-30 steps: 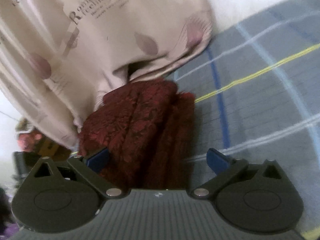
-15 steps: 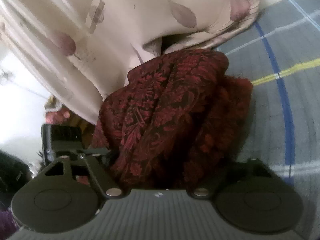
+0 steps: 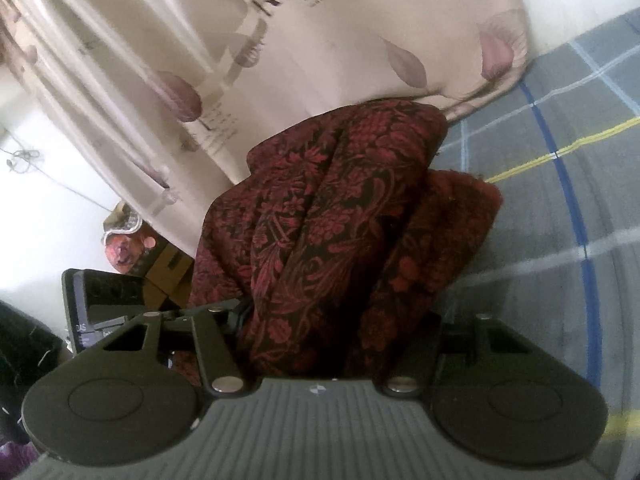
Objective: Fold small clothes
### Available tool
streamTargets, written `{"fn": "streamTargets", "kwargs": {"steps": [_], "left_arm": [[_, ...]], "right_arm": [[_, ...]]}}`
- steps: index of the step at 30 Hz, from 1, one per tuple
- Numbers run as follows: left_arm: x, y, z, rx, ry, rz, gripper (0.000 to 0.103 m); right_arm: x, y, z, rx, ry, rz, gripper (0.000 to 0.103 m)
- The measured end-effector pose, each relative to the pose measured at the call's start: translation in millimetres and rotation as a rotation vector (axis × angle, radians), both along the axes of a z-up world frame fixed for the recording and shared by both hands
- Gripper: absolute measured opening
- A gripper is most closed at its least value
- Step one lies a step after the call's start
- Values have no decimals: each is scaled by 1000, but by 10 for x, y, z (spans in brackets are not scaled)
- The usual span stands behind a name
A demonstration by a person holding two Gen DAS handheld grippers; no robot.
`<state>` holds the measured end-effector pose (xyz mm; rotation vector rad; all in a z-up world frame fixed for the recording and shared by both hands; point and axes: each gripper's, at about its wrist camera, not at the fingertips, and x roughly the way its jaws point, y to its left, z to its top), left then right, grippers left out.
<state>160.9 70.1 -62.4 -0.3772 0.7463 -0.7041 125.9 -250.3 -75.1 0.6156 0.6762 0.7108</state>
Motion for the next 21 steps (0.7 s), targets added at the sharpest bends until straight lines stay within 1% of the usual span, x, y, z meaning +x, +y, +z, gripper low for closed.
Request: {"fn": "streamTargets", "kwargs": {"steps": [5, 10, 15, 21], "left_arm": [[-220, 7, 29, 10, 3, -1, 90], [-342, 59, -83, 15, 28, 10, 90], [-386, 53, -136, 25, 37, 26, 90], [-367, 42, -102, 27, 30, 36, 90]], "right_arm": [[-429, 55, 93, 20, -5, -22, 61], [-692, 52, 80, 19, 7, -21, 61], [-797, 71, -13, 14, 37, -25, 61], [-803, 85, 0, 13, 49, -32, 61]]}}
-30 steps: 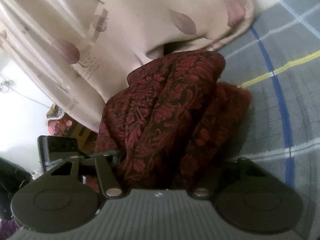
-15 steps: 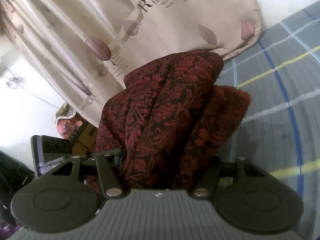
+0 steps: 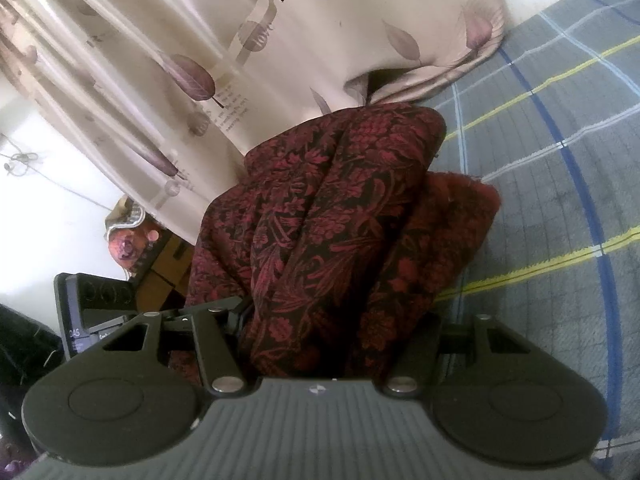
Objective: Fold small clothes
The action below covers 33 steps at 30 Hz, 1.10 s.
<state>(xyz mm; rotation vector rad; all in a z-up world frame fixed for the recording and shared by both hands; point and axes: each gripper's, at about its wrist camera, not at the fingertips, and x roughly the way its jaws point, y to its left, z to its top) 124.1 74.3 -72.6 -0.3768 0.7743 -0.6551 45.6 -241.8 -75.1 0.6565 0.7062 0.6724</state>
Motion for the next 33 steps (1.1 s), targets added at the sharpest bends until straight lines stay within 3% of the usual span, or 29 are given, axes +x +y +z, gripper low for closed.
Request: {"fn": "streamTargets", "kwargs": {"steps": [21, 33], "left_arm": [[239, 113, 125, -14, -9, 44, 91], [287, 90, -111, 8, 35, 48, 91]], "right_arm": [[316, 40, 126, 6, -6, 0, 61], [358, 75, -21, -7, 49, -3, 61]]}}
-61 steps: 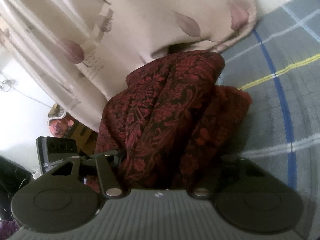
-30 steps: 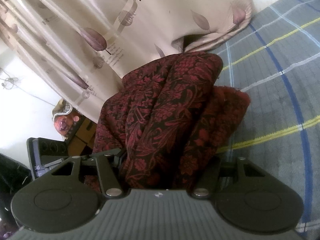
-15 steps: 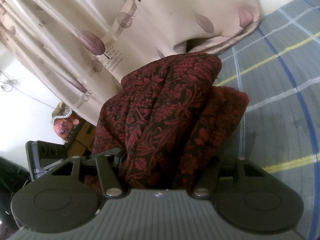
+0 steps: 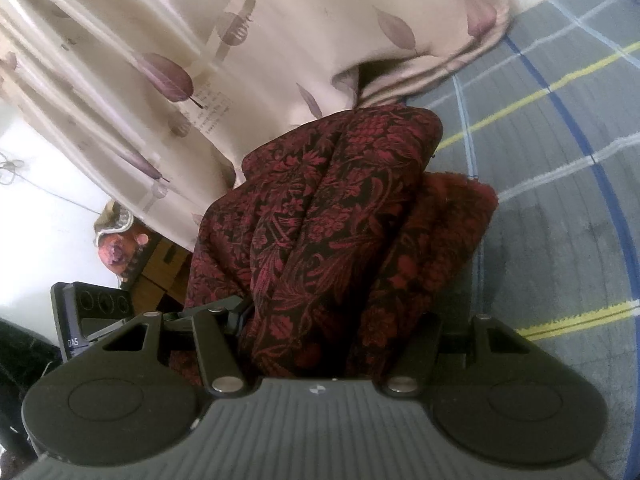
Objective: Fold small clothes
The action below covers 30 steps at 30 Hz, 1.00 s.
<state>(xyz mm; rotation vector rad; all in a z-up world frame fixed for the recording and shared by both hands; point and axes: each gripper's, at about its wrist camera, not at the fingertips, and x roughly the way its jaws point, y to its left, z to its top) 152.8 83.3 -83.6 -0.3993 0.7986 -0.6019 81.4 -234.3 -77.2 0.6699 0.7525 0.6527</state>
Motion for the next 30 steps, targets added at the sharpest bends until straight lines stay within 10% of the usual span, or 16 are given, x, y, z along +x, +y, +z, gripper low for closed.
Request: {"fn": "streamTargets", "kwargs": {"steps": [8, 30], "left_arm": [[-44, -40, -177, 48, -23, 25, 94], [-502, -136, 20, 202, -174, 236, 102]], "right_arm": [[47, 39, -193, -43, 7, 8, 62], [-512, 222, 16, -390, -369, -165, 97]]}}
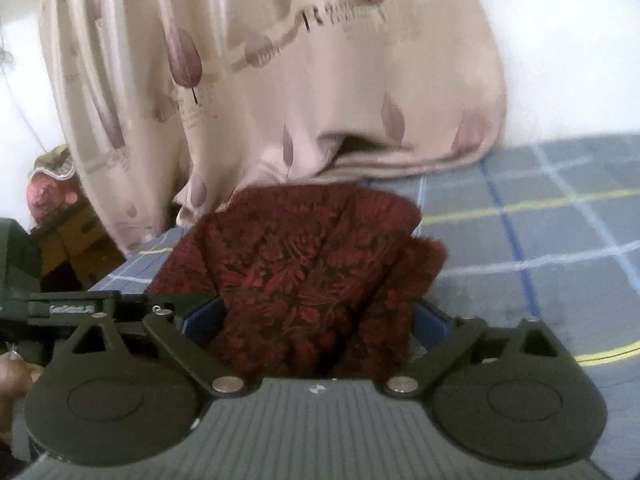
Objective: Fold small clothes
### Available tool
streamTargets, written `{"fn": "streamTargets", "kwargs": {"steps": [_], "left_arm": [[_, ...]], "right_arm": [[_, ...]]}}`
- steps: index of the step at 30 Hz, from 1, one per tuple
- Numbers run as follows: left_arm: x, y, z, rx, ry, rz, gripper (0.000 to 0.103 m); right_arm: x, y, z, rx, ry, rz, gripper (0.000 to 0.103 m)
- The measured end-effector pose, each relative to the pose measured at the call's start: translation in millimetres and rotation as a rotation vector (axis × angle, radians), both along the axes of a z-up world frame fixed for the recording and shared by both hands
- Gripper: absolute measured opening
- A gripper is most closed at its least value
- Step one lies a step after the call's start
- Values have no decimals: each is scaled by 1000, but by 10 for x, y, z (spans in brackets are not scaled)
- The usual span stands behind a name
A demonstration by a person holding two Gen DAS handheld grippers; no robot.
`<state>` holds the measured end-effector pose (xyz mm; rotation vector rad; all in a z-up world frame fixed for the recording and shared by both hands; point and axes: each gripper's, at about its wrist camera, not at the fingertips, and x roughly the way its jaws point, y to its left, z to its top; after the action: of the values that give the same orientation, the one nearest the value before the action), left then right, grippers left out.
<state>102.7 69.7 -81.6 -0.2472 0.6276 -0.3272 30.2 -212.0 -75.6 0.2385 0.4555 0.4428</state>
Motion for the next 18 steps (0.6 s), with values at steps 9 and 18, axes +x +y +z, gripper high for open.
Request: {"fn": "streamTargets", "kwargs": {"steps": [9, 18], "left_arm": [[-335, -147, 291, 205, -104, 159, 102], [-925, -239, 786, 328, -316, 359, 103]], "right_arm": [[-538, -49, 227, -31, -138, -76, 102], [-992, -80, 384, -27, -179, -76, 102]]}}
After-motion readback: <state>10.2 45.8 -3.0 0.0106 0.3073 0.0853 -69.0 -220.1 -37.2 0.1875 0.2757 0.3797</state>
